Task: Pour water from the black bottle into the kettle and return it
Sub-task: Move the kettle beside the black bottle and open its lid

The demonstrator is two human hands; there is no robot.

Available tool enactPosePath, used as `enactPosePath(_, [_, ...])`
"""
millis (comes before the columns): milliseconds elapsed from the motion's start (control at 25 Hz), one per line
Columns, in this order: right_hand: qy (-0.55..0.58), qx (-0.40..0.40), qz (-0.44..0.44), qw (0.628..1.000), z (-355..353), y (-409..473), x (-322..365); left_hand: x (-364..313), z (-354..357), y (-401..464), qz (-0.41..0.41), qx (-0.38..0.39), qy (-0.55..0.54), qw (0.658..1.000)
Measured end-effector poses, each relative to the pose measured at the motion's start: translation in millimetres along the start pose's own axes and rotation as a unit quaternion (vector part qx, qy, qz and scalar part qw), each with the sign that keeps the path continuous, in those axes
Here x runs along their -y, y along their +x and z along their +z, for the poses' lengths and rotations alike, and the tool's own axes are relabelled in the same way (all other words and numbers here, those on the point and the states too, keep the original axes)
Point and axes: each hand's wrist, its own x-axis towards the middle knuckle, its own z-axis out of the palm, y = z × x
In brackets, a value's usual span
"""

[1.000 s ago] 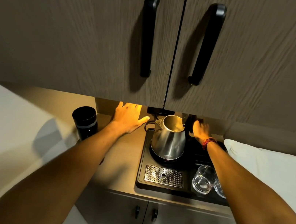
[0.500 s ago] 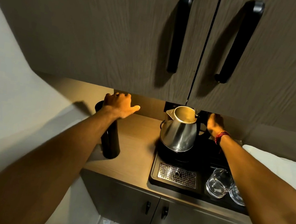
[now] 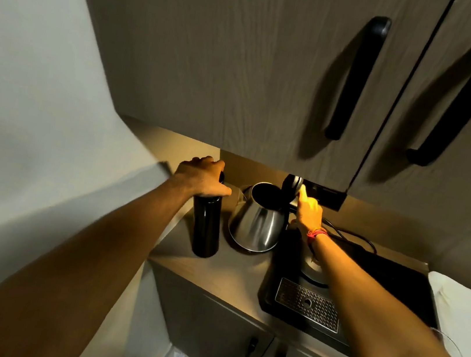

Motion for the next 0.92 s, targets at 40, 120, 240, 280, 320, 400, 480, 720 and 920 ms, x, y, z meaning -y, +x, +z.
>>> enactPosePath(40, [-0.008,0.007,0.008,1.000,5.0,-3.3,0.0,4.4,2.2,-1.5,0.009,0.003,-0.006,1.000])
enactPosePath(120, [-0.038,0.001,0.002,0.999,17.2,-10.9,8.8,12.4,4.7,-3.6,0.024,-0.003,-0.033,0.999])
enactPosePath(240, [-0.025,0.021,0.022,0.999,21.5,-25.4,12.6,20.6,3.2,-6.7,0.043,-0.020,-0.079,0.996])
enactPosePath(280, [-0.012,0.024,0.029,0.999,24.5,-20.5,11.7,22.7,2.1,-7.1,0.049,-0.024,-0.088,0.995])
enactPosePath(320, [-0.027,0.021,0.022,0.999,26.9,-17.9,15.3,24.3,1.5,-7.5,0.054,-0.027,-0.094,0.994])
enactPosePath(400, [-0.004,0.016,0.000,1.000,35.2,-11.1,20.9,25.5,0.1,-9.0,0.045,-0.032,-0.077,0.996])
enactPosePath(480, [-0.035,0.011,-0.020,0.999,36.8,-6.4,15.1,25.4,-2.6,-8.0,-0.010,-0.038,-0.018,0.999])
enactPosePath(720, [-0.052,0.041,-0.005,0.998,40.5,8.1,11.4,34.9,4.0,-5.3,0.024,-0.031,-0.007,0.999])
enactPosePath(920, [-0.094,0.041,-0.037,0.994,47.2,19.1,11.8,31.8,7.7,-8.4,0.022,-0.140,-0.066,0.988])
